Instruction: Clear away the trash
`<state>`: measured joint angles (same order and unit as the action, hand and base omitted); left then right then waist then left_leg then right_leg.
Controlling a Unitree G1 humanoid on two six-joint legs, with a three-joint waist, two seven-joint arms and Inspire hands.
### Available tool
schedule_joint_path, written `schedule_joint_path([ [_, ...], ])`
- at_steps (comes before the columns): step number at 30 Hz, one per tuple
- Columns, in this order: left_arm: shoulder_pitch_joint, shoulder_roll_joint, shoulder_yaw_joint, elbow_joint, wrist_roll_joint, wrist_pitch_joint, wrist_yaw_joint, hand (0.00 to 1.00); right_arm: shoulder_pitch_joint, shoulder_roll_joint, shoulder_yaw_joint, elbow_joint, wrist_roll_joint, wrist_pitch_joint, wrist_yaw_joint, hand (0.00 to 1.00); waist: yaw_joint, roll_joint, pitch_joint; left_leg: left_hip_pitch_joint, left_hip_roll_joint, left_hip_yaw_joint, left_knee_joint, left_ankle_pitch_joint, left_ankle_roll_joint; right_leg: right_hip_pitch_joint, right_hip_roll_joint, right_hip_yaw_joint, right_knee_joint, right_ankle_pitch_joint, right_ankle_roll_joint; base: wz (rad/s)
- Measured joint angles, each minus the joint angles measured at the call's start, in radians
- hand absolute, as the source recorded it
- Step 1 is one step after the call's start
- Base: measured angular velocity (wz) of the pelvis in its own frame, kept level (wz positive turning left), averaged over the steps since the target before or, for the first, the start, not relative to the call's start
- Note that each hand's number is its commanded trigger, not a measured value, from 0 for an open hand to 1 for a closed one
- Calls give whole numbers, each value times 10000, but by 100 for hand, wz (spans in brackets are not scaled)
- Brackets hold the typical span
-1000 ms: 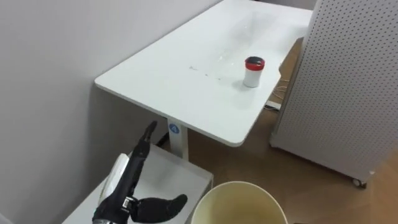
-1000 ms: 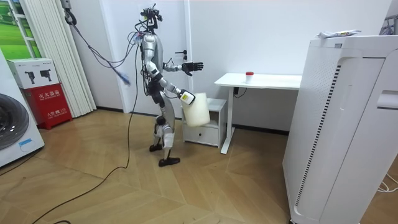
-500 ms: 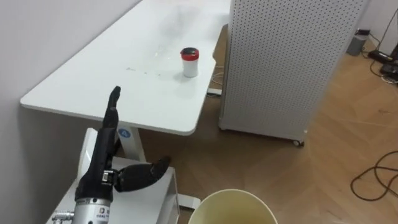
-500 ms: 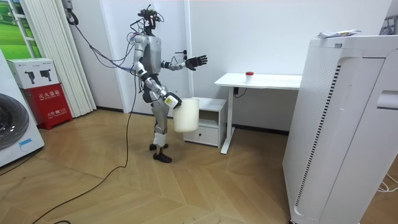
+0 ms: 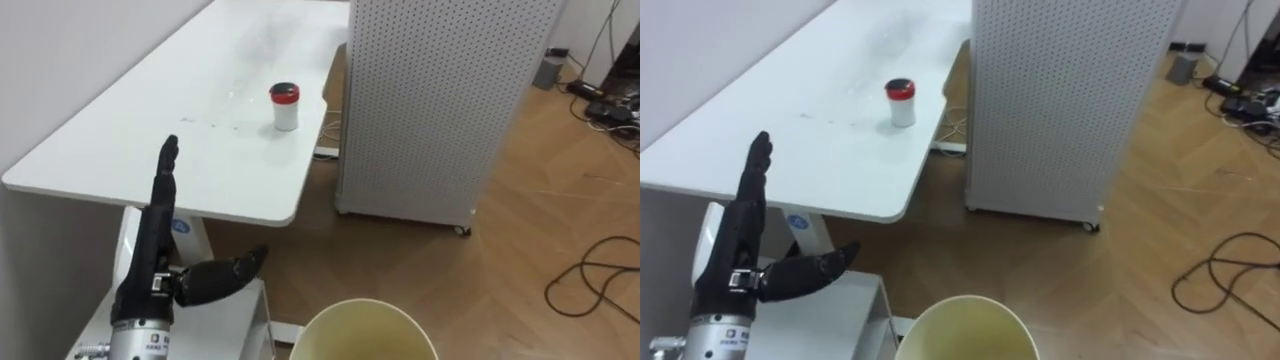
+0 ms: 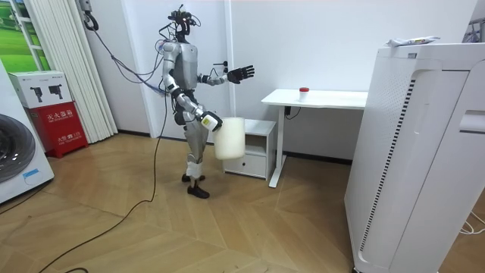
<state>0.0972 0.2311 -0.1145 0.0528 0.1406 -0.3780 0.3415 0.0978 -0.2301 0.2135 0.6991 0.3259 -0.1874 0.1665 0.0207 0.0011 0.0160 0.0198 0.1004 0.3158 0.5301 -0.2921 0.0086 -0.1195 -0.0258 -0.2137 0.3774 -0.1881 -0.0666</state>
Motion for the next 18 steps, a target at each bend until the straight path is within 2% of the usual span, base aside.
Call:
schedule_joint_path([
  [1,0,1,-6,19,-1,0,1,0,-1,1,7,-3,2,1,2,100,31,12,9,-245,51,-135,479,72,-109,23,25,121,-19,-28,-42,-33],
  [2,-2,-9,-49,76,-54,-1,10,0,5,-10,12,1,29,2,-28,100,71,41,37,-781,14,-733,1310,107,-199,79,55,356,-7,-121,-78,-21],
  [3,-1,-22,-145,78,-131,-7,23,0,14,-40,7,40,56,20,-104,100,64,41,38,-1280,-201,-1268,1099,-94,-120,85,72,572,-20,-235,-160,-14],
  [4,4,-26,-202,80,-208,-8,43,0,14,-37,-1,62,56,58,-154,100,82,40,41,-1614,-289,-1409,965,-102,-108,87,72,664,-18,-264,-145,-17],
  [5,48,-54,-248,82,-337,-8,49,0,14,-69,-31,83,55,161,-232,100,121,27,48,-2259,-439,-1638,479,-31,-205,105,46,791,25,-346,-80,-23],
  [6,102,-63,-254,81,-489,-10,48,0,28,-79,-38,85,63,203,-298,100,143,-27,85,-2837,-460,-1723,-375,278,-360,109,14,806,117,-445,-40,-26],
  [7,111,-61,-251,79,-515,-10,48,0,33,-86,-38,87,68,220,-332,100,148,33,56,-3103,-464,-1770,-876,573,-404,66,1,817,252,-547,-20,-37],
  [8,136,-54,-241,82,-507,-12,35,0,54,-94,4,124,71,270,-351,100,295,52,27,-3444,-490,-1917,-1630,1522,-326,-70,-105,869,708,-861,67,-38],
  [9,187,-84,-242,70,-506,-15,1,0,162,-73,9,119,66,284,-350,100,376,67,-49,-3483,-661,-2130,-1984,2190,-323,-167,-194,1009,1200,-1251,239,-29],
  [10,218,-92,-242,67,-501,-17,-4,0,227,-49,10,113,58,288,-359,100,367,42,-109,-3426,-729,-2126,-2023,2384,-204,-229,-213,1041,1353,-1406,367,0],
  [11,259,-108,-232,66,-498,-16,-23,0,328,-41,10,96,29,294,-336,100,333,-41,-148,-3333,-777,-1931,-2028,2505,-122,-234,-254,1003,1429,-1555,497,10],
  [12,317,-112,-229,67,-494,-16,-20,0,395,-82,6,90,29,294,-329,100,336,-64,-159,-3260,-699,-1673,-1988,2830,3,-147,-267,1051,1384,-1596,526,0],
  [13,346,-105,-209,70,-496,-16,-19,0,398,-88,6,95,27,295,-338,100,370,-73,-153,-3244,-686,-1564,-1868,2844,221,-97,-282,1089,1382,-1621,492,-7],
  [14,396,-97,-171,71,-505,-17,-13,0,404,-76,11,84,28,290,-349,100,360,-96,-136,-3216,-702,-1562,-1606,2714,291,96,-371,1173,1248,-1648,509,-5],
  [16,402,-38,-160,71,-504,-17,-8,0,393,-79,125,79,25,291,-385,100,396,-130,-77,-3352,-659,-1583,-845,2451,252,406,-437,1206,1114,-1715,495,-7],
  [17,437,13,-133,70,-499,-23,-25,0,393,-85,233,73,25,293,-385,100,553,-135,-51,-3605,-593,-1584,-119,2258,180,675,-439,1359,1017,-1797,503,-28],
  [18,452,-9,-92,68,-507,-26,-67,0,413,-119,277,-9,47,350,-367,100,669,-233,32,-3754,-729,-1646,39,2026,89,788,-441,1638,1062,-2023,507,-24],
])
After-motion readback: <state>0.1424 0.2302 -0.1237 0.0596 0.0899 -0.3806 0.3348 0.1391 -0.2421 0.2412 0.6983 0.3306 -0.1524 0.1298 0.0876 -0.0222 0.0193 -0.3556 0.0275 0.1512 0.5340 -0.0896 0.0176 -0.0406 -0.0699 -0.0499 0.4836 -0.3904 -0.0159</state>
